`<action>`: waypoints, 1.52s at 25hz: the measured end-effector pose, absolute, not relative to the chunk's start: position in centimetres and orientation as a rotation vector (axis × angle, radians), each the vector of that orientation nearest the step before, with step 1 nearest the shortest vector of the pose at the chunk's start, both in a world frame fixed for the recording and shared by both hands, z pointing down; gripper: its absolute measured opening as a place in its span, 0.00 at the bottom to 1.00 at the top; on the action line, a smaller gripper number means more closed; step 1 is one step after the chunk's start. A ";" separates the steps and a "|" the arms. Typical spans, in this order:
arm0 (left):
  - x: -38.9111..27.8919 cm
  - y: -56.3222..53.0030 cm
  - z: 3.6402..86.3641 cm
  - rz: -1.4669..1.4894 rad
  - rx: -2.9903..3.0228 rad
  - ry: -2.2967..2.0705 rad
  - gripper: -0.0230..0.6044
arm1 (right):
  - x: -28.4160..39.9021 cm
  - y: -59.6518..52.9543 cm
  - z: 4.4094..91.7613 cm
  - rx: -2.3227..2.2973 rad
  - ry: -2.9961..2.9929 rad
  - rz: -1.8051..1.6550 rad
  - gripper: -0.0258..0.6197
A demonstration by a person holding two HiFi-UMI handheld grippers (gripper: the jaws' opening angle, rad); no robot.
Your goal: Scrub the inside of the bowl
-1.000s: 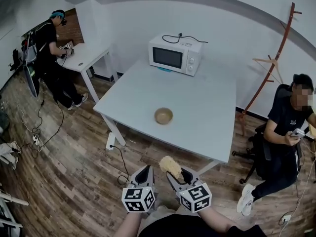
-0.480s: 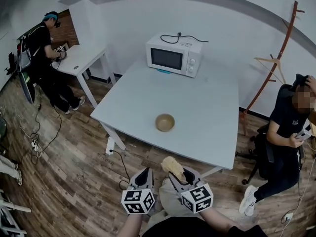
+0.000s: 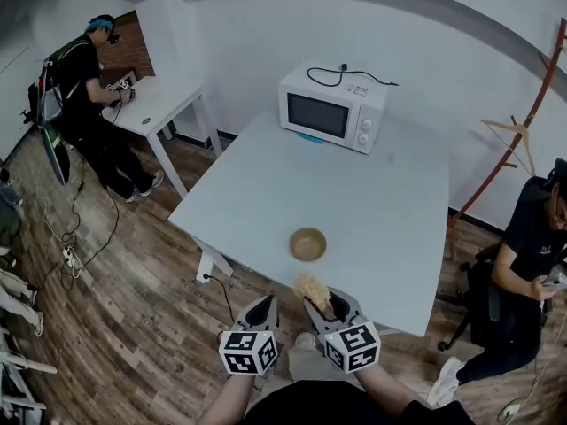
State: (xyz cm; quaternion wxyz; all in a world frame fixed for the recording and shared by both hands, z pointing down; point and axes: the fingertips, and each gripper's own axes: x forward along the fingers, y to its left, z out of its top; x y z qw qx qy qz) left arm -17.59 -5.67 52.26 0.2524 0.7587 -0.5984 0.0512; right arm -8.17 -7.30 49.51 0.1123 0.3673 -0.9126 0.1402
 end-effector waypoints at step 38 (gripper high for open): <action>-17.7 -26.1 64.3 0.111 1.830 -1.349 0.07 | -4.9 -20.6 53.3 1.188 -2.595 0.471 0.32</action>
